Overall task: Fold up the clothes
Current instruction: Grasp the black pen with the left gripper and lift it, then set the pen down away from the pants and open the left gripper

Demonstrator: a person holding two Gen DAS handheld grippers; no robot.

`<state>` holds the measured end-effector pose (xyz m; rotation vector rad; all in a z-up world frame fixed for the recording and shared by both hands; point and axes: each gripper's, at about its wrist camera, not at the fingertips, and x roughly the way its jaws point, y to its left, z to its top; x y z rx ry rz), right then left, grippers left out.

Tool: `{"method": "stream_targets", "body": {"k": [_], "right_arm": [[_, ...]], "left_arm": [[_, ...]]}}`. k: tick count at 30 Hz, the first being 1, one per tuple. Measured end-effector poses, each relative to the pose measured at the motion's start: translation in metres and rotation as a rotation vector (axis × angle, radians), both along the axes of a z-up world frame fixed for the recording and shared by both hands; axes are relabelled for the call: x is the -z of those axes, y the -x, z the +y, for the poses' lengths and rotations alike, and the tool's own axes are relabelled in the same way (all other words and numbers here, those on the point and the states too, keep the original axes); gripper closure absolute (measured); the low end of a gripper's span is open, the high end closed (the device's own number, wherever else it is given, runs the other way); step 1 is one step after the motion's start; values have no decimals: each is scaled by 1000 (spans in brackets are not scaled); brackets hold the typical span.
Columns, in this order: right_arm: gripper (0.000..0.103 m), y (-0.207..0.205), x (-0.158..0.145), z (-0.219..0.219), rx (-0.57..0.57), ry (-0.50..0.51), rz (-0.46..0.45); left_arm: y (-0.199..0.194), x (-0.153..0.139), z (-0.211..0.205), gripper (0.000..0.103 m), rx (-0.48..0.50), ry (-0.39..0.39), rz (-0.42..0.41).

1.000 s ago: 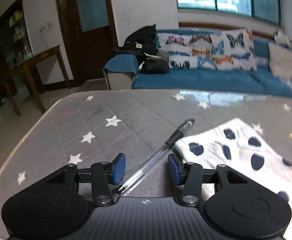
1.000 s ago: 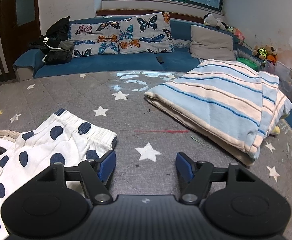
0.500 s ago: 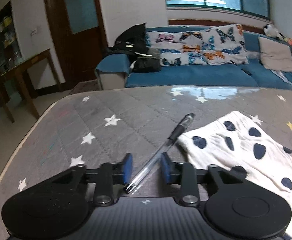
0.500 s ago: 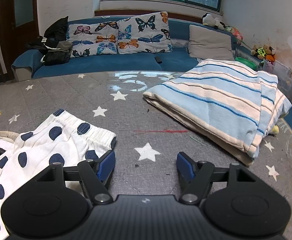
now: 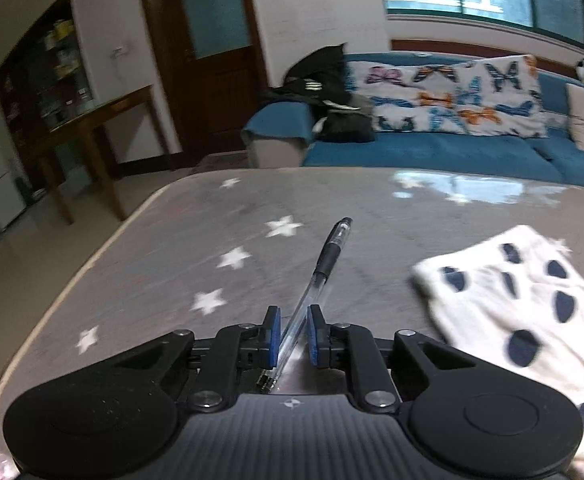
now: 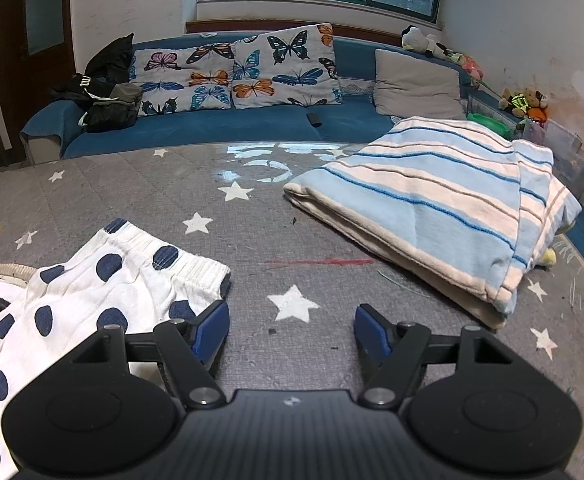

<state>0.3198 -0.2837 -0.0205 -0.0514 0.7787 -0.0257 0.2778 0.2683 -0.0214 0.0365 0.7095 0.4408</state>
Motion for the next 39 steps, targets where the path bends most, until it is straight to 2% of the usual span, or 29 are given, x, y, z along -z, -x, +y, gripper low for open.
{"method": "stream_targets", "body": {"k": [10, 15, 18, 19, 21, 24, 29, 33, 35, 36, 39], "right_arm": [[30, -1, 0, -1, 5, -4, 0], [30, -1, 0, 0, 2, 0, 3], [30, -2, -1, 0, -1, 3, 7], [30, -2, -1, 0, -1, 4, 8], [30, -2, -1, 0, -5, 8, 6], [31, -2, -1, 0, -10, 8, 7], [37, -3, -2, 0, -19, -7, 11], [41, -4, -2, -1, -31, -19, 12], [52, -6, -3, -2, -40, -30, 13], [52, -7, -3, -2, -44, -35, 14], [59, -9, -3, -2, -55, -39, 13]], "left_arm": [[17, 3, 34, 90, -148, -83, 34], [22, 1, 39, 89, -173, -60, 26], [27, -3, 38, 83, -190, -30, 14], [28, -8, 35, 75, -187, -14, -1], [30, -17, 27, 66, -159, 27, -27], [31, -30, 10, 66, -94, 101, -58], [3, -28, -23, 66, 63, 206, -13], [-19, -24, -43, 66, 94, 210, 5], [-30, -22, -51, 68, 117, 204, 18], [-34, -19, -55, 68, 129, 196, 33], [-45, -13, -67, 80, 166, 141, 65]]}}
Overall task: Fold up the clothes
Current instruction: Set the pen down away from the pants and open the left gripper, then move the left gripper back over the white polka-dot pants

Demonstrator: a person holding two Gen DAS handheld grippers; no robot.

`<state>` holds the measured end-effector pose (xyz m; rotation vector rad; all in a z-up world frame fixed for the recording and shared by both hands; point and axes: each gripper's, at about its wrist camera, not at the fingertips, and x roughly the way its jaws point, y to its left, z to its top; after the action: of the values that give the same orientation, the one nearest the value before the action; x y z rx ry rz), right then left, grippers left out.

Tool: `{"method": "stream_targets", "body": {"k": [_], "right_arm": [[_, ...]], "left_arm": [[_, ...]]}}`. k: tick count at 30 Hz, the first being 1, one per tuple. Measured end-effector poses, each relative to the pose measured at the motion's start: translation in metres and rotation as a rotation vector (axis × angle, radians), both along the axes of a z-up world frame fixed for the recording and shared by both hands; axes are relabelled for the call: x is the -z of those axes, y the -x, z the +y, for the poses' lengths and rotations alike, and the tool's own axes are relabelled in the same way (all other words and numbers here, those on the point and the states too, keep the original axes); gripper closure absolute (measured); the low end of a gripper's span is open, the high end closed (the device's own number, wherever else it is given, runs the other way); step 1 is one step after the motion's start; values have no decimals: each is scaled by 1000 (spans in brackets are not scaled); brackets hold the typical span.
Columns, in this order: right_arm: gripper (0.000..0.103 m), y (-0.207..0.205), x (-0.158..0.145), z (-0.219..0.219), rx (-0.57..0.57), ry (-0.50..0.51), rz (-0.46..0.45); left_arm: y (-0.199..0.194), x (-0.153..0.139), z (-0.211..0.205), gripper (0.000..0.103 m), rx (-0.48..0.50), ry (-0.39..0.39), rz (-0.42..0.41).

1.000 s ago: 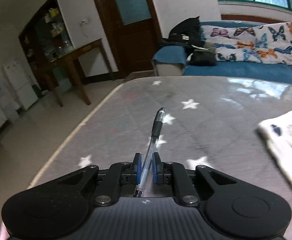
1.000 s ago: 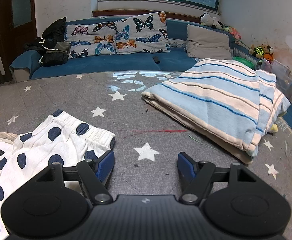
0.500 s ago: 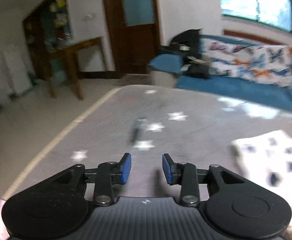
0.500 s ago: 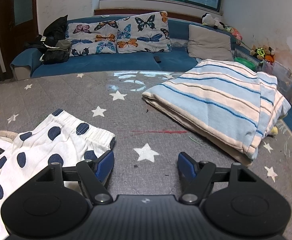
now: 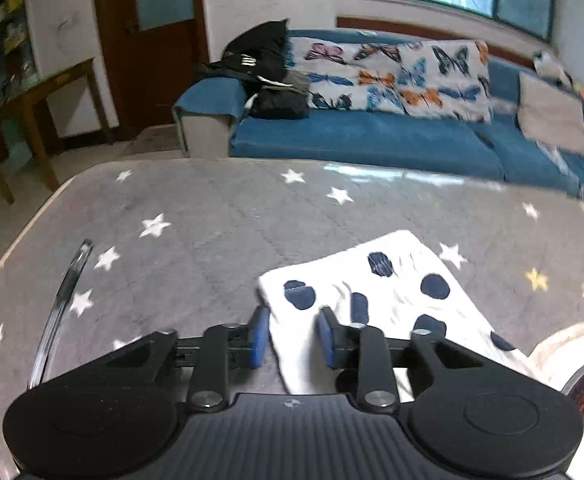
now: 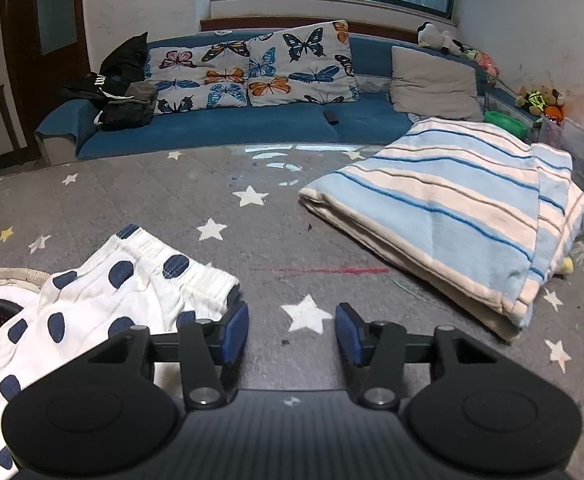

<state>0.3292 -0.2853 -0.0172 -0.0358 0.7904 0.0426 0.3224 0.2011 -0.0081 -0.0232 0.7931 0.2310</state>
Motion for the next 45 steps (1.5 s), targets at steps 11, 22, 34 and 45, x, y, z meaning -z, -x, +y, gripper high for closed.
{"method": "stream_targets", "body": {"k": [11, 22, 34, 45], "right_arm": [[84, -5, 0, 10, -34, 67, -19], [75, -4, -11, 5, -51, 90, 0], [60, 9, -8, 38, -210, 61, 34], [57, 8, -11, 41, -175, 128, 22]], "left_arm": [[-15, 20, -34, 98, 64, -313, -34], [-6, 11, -15, 89, 7, -322, -30], [56, -9, -27, 89, 149, -67, -8], [75, 11, -22, 89, 148, -210, 2]]}}
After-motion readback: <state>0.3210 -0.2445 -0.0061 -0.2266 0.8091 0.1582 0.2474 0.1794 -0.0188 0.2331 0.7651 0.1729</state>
